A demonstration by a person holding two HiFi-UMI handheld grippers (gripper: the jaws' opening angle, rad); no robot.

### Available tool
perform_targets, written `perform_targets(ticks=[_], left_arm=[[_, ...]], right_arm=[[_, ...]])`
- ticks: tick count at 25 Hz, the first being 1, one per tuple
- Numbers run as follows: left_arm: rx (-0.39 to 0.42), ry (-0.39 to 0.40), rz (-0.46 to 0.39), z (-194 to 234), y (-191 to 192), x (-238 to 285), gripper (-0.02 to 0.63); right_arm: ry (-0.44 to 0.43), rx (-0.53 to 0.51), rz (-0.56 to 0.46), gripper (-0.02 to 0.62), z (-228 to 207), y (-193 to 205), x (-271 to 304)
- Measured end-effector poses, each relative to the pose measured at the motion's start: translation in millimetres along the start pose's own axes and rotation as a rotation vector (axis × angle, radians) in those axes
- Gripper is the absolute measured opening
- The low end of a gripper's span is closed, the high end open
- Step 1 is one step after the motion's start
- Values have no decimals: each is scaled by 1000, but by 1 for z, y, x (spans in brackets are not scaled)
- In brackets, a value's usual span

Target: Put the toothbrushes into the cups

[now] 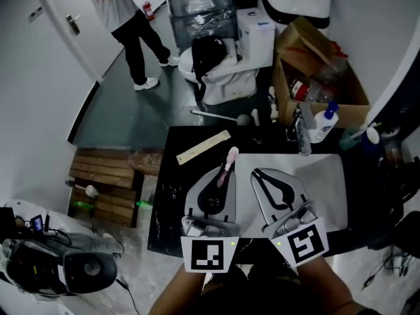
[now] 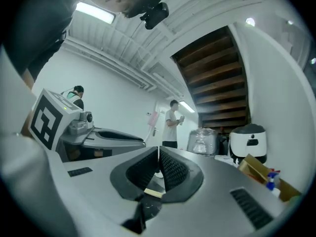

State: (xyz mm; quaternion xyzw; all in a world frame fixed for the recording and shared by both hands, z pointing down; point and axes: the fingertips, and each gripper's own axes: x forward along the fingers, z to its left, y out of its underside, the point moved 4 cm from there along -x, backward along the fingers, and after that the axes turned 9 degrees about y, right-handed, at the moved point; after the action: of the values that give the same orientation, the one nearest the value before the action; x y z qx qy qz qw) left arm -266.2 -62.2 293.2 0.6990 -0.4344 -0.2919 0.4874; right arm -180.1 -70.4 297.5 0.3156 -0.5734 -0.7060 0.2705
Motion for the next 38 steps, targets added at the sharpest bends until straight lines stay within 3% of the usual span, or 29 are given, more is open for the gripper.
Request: perform_targets(ticks=[6, 12, 19, 24, 28, 35, 38], left_arm=[[3, 217, -94, -32, -15, 22, 40], [-84, 396, -190, -74, -37, 39, 39], [-80, 560, -273, -135, -69, 47, 40], [-112, 623, -310, -173, -92, 47, 40], [-34, 667, -328, -198, -108, 43, 40], [-109, 652, -313, -239, -128, 32, 40], [-81, 650, -314, -255, -138, 22, 39]], right_arm=[[265, -33, 20, 34, -33, -8, -38], [520, -85, 24, 34, -64, -29, -89], [700, -128, 38, 34, -83, -42, -159], [759, -130, 52, 34, -87, -48, -196], [768, -128, 49, 34, -86, -53, -219], [764, -102, 44, 34, -92, -58, -263], [753, -94, 29, 34, -92, -63, -281]])
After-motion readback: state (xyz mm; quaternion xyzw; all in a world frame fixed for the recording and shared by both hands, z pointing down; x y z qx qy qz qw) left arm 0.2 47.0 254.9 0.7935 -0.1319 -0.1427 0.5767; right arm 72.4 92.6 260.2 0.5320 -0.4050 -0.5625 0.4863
